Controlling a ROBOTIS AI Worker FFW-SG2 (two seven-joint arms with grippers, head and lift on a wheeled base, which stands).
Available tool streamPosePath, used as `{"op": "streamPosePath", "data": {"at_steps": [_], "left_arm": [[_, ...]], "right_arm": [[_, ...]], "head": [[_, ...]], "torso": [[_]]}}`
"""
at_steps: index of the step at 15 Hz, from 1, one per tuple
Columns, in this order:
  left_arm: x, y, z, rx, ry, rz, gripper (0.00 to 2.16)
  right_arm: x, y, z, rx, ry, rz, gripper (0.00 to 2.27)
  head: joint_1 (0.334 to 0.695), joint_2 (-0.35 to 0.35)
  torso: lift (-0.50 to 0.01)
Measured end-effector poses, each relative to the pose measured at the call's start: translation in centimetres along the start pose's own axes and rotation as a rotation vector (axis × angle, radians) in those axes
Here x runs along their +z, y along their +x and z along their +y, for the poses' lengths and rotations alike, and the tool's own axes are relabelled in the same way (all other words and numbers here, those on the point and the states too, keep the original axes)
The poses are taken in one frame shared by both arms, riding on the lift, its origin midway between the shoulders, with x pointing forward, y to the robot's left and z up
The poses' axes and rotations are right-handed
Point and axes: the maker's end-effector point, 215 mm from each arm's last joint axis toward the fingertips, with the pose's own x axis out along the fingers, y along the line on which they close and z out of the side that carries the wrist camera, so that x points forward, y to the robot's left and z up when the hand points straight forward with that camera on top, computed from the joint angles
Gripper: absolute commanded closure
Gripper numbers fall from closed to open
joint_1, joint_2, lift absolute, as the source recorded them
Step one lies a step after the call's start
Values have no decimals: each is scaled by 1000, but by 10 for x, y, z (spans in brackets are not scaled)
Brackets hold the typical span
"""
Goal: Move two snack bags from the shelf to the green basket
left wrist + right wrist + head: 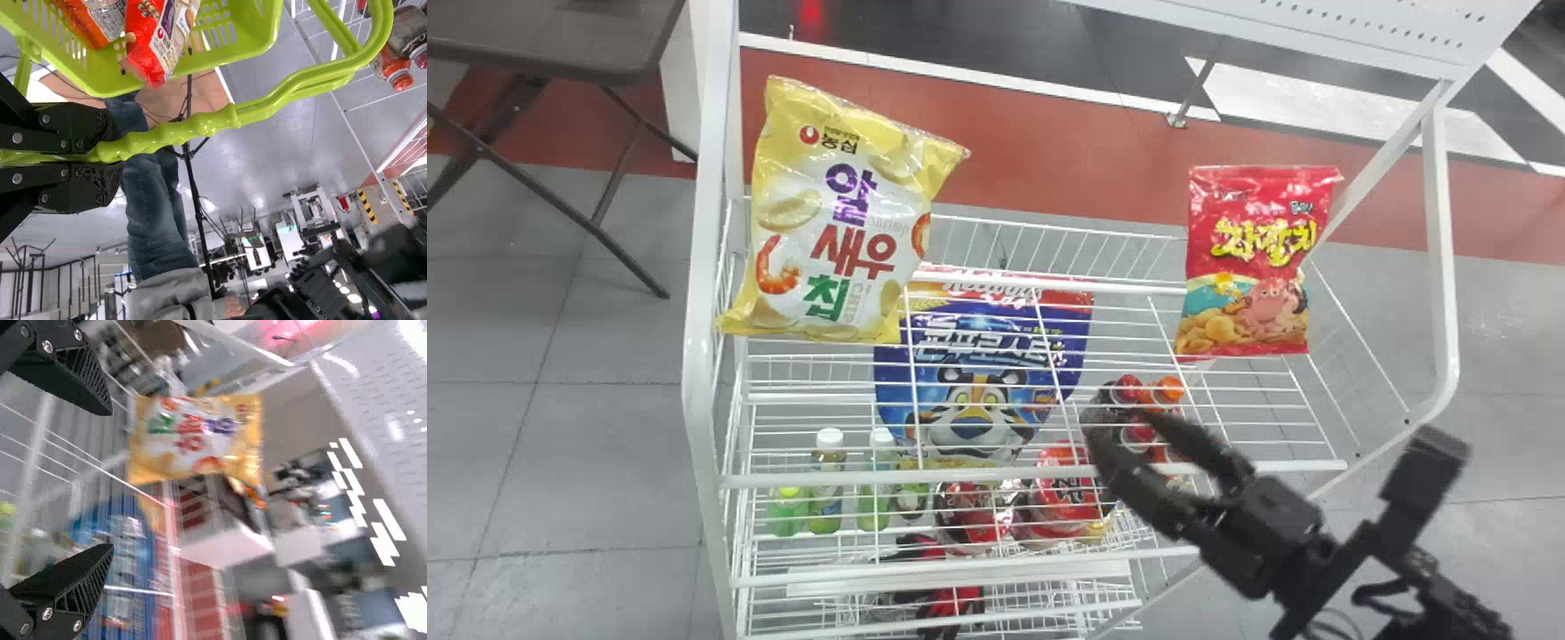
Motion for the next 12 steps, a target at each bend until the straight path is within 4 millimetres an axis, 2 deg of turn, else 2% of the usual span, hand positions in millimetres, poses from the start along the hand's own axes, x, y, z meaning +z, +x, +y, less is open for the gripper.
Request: {"op": "streamPosePath", "data": {"at_steps": [2,3,5,7,9,12], "left_arm": [[1,2,3,5,0,2,2044],[1,2,4,5,-1,2,2044],[2,2,4,6,-1,2,2044],[3,0,6,9,-1,-3,2044],[5,-2,8,13,-1,-10,2044],[6,-3,6,7,4,-15,2044]], "right_arm": [[33,-2,-9,-111,-123,-125,107],[43,-3,-7,-156,-168,-170,107],[49,0,9,-197,-228,-223,107],[41,5,35,-212,-233,-242,107],[24,14,52,-252,-201,-222,107],[-11,26,64,-272,-139,-115,107]], "head": [[695,-350],[695,-350],[695,-350],[695,-350],[695,-350],[695,-350]], "torso": [[-16],[-16],[-16],[-16],[-16],[-16]]}}
